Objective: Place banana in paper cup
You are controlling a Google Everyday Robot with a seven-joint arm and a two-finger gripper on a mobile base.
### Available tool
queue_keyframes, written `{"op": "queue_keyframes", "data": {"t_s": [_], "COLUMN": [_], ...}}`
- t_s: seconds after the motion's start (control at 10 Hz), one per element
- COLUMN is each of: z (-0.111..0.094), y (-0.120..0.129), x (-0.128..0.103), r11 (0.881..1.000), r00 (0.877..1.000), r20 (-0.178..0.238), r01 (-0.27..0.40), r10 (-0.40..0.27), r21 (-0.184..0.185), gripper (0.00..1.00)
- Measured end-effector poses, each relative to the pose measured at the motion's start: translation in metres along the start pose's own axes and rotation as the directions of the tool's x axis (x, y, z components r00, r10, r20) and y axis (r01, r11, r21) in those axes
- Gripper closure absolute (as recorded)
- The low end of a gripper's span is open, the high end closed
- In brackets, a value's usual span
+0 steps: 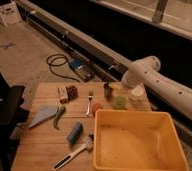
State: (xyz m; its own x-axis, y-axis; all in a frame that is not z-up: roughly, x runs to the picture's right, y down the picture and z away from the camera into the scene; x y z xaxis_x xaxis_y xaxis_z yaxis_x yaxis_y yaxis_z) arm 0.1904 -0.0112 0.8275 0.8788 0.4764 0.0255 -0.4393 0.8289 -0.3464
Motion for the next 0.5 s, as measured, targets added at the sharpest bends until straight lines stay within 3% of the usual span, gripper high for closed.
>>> {"op": "queue_keyframes", "data": {"t_s": [0.2, 0.5], "z": [0.002, 0.003], "y": [-0.033, -0.044], "x": [0.028, 0.037], "r11": [0.995, 0.990], "r00": [0.995, 0.991], "r20": [-0.018, -0.019], "r01": [-0.099, -0.136], "r10": [0.099, 0.136], "r21": [0.024, 0.032], "gripper": [1.00, 1.00]}}
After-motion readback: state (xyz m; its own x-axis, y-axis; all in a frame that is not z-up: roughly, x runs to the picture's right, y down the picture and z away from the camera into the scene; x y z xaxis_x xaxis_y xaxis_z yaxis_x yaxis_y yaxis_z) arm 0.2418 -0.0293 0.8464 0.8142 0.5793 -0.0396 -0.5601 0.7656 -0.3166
